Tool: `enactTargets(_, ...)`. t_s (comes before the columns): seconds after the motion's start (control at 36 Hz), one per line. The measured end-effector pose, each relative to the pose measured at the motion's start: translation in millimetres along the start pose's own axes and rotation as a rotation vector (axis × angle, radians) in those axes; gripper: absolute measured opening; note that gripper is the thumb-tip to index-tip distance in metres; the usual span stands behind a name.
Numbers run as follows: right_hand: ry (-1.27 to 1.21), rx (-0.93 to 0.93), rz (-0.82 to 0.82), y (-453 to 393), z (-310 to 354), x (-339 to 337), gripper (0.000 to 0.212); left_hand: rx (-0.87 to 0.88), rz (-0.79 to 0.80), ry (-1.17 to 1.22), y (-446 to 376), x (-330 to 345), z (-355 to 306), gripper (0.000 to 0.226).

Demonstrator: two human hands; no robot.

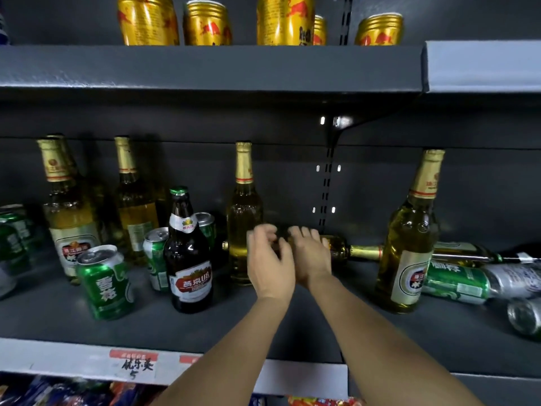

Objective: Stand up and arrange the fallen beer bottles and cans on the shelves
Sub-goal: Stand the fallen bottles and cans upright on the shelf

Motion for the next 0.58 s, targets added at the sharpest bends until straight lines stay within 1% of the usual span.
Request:
enactTargets(0.06,0.097,0.007,0.058,-3.1,-11.0,1.7,0.053,-0.176,0.092,0.052,6.9,18.1,19.9,0.017)
enactTargets(0.11,0.136,0.04,0.134,-5.2,-21.6,9.1,0.054,-0.421,0.15,0.16,13.1,33.2,42.0,0.018)
enactTargets(0.14,0.149,0.054,0.167,-5.0,-25.6,11.4,0.057,-0.538,0.183,0.219,15.6,41.0,50.6,0.022)
enactTargets(0.19,0.182,0.065,0.226,-6.0,-30.9,15.0,0.065,-0.725,0.254,0.333,18.4,55.3,61.5,0.038)
enactTargets(0.25,0.25,0.043,0.256,-4.7,-31.1,15.2,0.076,-0.843,0.297,0.407,17.7,64.7,69.2,0.045)
enactTargets(0.33,0.393,-0.01,0.248,-6.7,-27.2,14.6,0.087,-0.986,0.323,0.516,11.8,75.3,81.1,0.051)
enactTargets(0.42,0.482,-0.032,0.239,-9.6,-25.1,12.2,0.086,-1.054,0.311,0.551,7.9,81.6,91.1,0.058)
enactTargets(0.47,0.491,-0.033,0.251,-10.9,-26.1,10.6,0.076,-1.035,0.311,0.522,7.0,83.1,91.7,0.06)
enactTargets(0.53,0.427,-0.009,0.249,-12.1,-30.9,10.9,0.066,-1.008,0.301,0.479,6.7,83.5,92.9,0.057)
enactTargets(0.58,0.321,0.028,0.235,-12.4,-35.9,13.3,0.06,-0.995,0.301,0.468,7.1,83.4,93.5,0.056)
Point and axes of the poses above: each hand's wrist, its own y-axis away from the middle knuckle, its own x-axis out of the palm, z = x × y, the point moved 7 cm from there along -y, towards the middle knuckle, and after that the axes turned 12 degrees about -x, right-handed, at the moved point
